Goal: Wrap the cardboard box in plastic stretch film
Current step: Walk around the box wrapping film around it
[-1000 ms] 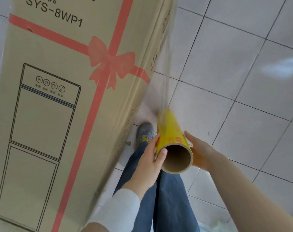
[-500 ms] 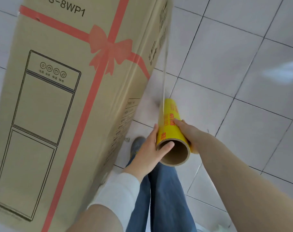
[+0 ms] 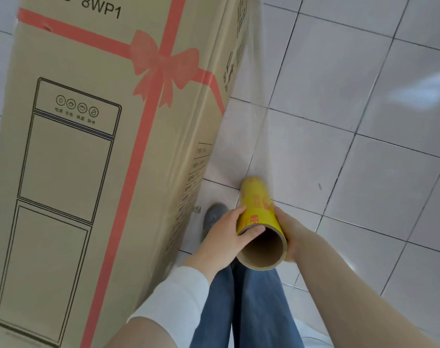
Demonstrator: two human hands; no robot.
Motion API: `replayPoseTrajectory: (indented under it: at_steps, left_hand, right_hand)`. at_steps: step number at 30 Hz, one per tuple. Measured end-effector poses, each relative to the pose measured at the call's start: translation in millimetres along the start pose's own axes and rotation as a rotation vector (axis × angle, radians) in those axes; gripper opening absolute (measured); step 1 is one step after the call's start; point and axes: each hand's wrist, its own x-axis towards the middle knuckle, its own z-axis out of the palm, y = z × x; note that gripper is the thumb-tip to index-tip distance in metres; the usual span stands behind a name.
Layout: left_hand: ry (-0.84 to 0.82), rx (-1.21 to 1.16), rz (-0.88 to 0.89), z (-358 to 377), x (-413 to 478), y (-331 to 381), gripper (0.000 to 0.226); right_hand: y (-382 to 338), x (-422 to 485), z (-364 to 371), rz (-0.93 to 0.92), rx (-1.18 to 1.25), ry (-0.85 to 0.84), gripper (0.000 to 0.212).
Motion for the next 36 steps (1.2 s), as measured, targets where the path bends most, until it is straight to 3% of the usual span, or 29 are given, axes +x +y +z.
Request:
replayPoseTrajectory:
  at_steps: [3,7,12,15,18,21,23,27,30,33,36]
  left_hand:
    - [0.094,-0.126,-0.006,1.0,-18.1,-23.5,0.064]
    - [0.234,-0.306,0.034,7.5,-42.8,-41.4,0.065]
    - [0.429,-0.501,0.011,31.0,-55.7,-47.0,0.049]
    - [0.489,-0.491,-0.02,41.4,-62.6,-43.0,0.041]
    - [0.425,-0.424,-0.072,37.8,-63.1,-48.0,0.032]
    - [0.324,-0.332,0.028,21.4,-57.3,-57.9,0.069]
    - [0.212,-0.222,0.096,3.8,-50.1,-55.7,0.081]
    - [-0.018,0.137,0.132,-15.2,-39.4,-54.3,0.072]
    - [0.084,0.162,0.149,-16.3,-51.4,-64.5,0.059]
    - [0.22,-0.007,0.172,-9.7,-68.5,-86.0,0.054]
    - [0.324,-0.212,0.155,11.0,-87.4,-105.6,0.067]
  right_hand:
    - [-0.9,1.6,12.3,0.0,-0.14,0.05,0.06]
    - [12.3,2.0,22.0,-0.022,-0.177,-0.036,0.048]
    - [39.9,-4.7,34.2,-0.098,0.005,-0.18,0.059]
    - [46.9,-3.8,34.2,-0.072,-0.008,-0.186,0.051]
    - [41.2,-3.1,31.1,-0.057,-0.115,-0.139,0.047]
    - [34.7,-3.0,30.8,-0.066,-0.217,-0.096,0.045]
    - [36.3,-2.4,32.3,-0.088,-0.275,-0.084,0.045]
    - [51.5,-1.9,39.0,-0.148,-0.254,-0.087,0.048]
    - [65.4,7.1,34.3,-0.144,-0.15,-0.074,0.06]
    - [84.2,13.5,36.6,-0.147,-0.067,-0.084,0.074]
    - [102.8,18.9,43.0,-0.197,0.064,-0.121,0.059]
